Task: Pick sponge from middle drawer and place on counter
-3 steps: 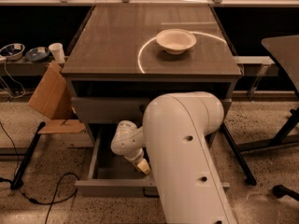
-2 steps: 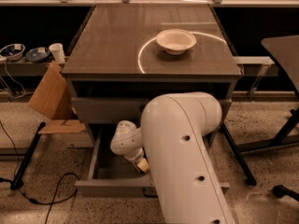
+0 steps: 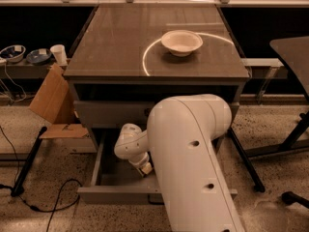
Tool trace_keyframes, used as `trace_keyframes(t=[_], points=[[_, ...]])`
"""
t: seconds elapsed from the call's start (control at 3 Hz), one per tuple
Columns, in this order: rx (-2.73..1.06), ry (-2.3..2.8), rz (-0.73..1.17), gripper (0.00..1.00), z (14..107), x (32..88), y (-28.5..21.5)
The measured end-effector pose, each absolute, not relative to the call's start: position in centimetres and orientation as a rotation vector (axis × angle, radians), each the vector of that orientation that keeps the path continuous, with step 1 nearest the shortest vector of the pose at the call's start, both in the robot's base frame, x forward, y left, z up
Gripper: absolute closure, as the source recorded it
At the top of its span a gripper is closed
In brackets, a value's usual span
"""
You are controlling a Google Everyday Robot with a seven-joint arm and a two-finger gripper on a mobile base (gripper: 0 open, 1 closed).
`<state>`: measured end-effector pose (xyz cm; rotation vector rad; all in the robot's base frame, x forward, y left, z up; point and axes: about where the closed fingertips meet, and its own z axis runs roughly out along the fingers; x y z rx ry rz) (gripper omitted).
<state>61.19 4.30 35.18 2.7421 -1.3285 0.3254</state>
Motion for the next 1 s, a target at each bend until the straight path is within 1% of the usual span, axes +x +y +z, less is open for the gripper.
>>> trace_keyframes(t=[0.33, 1.0], points=[[2.716, -1.348, 0.353, 1.00, 38.5, 59.4, 3.2], [2.726, -1.337, 0.398, 1.00, 48.9, 53.9, 1.3]])
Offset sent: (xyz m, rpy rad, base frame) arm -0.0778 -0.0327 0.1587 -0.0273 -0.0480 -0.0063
